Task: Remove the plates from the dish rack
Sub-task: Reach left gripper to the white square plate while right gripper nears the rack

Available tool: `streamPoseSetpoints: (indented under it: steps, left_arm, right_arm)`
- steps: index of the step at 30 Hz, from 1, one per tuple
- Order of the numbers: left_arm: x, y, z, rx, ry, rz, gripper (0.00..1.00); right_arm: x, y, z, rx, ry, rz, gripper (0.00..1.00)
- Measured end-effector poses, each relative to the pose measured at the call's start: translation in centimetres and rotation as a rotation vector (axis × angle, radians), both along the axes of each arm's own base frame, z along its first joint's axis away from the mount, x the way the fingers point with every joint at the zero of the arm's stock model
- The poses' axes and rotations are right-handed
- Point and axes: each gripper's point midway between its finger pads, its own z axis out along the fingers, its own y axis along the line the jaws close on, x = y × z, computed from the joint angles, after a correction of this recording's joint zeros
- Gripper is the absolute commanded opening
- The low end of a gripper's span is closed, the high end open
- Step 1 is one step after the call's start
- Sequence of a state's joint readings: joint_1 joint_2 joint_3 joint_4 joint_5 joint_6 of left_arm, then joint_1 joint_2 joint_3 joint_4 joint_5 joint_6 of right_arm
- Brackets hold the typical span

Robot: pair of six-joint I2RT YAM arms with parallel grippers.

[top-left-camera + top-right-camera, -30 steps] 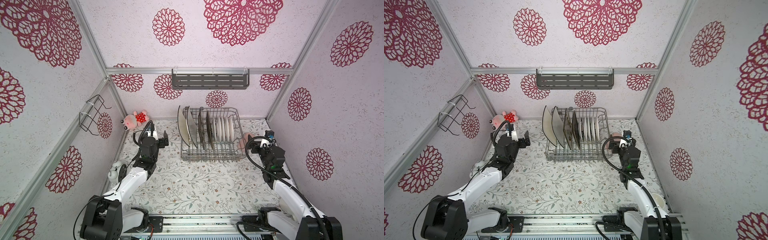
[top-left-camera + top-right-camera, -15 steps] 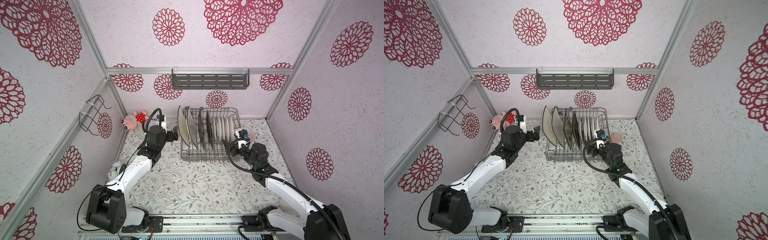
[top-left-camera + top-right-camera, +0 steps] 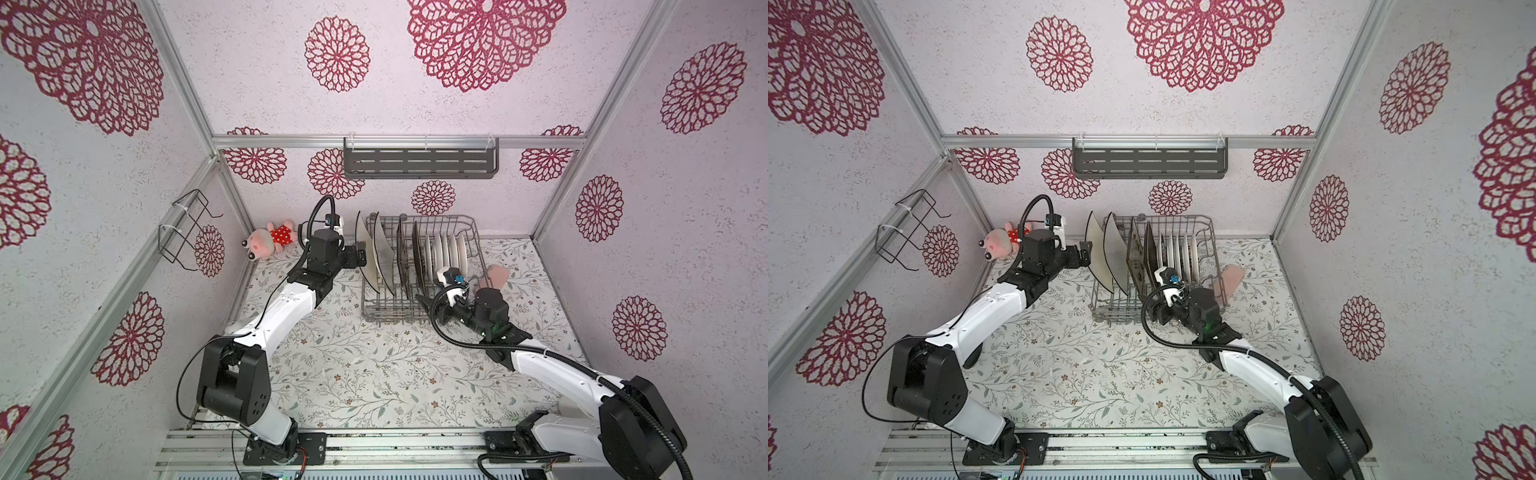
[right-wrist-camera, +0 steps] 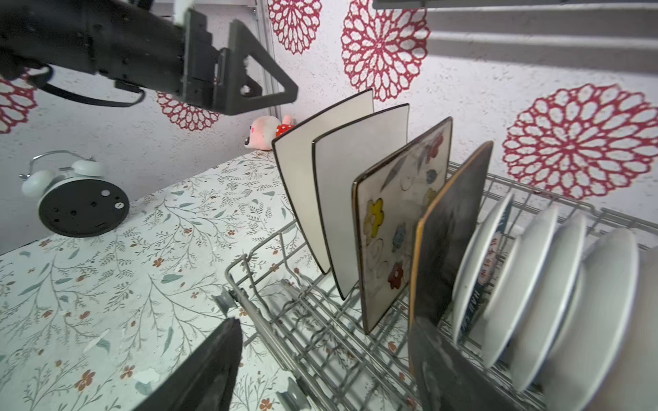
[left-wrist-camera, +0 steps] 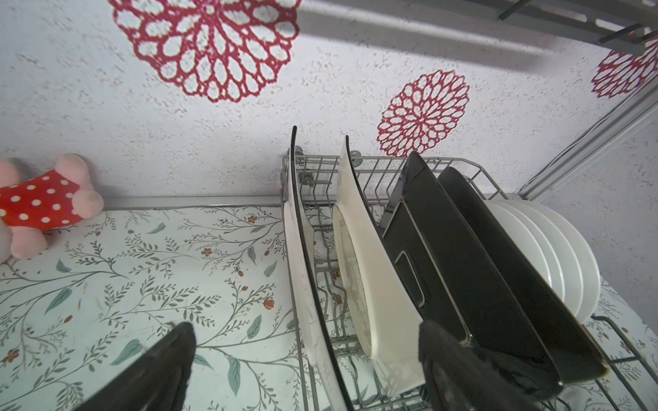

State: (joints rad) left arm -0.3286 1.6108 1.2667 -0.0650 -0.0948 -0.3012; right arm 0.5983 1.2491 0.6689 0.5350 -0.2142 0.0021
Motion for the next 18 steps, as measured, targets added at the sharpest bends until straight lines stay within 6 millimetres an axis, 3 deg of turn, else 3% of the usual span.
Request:
streamPoseSetpoints:
  steps: [5, 18]
  left_arm:
    - [0.3, -0.3, -1.2, 0.004, 0.041, 0.002, 0.98]
    - [2.8, -1.1, -3.6, 0.037, 0.134, 0.012, 0.86]
  right_arm:
    - [-0.3, 1.6, 0.0, 0.004, -0.003, 0.035, 0.77]
    - [-1.3, 3.7, -0.5, 0.018, 0.016, 0.083, 0.76]
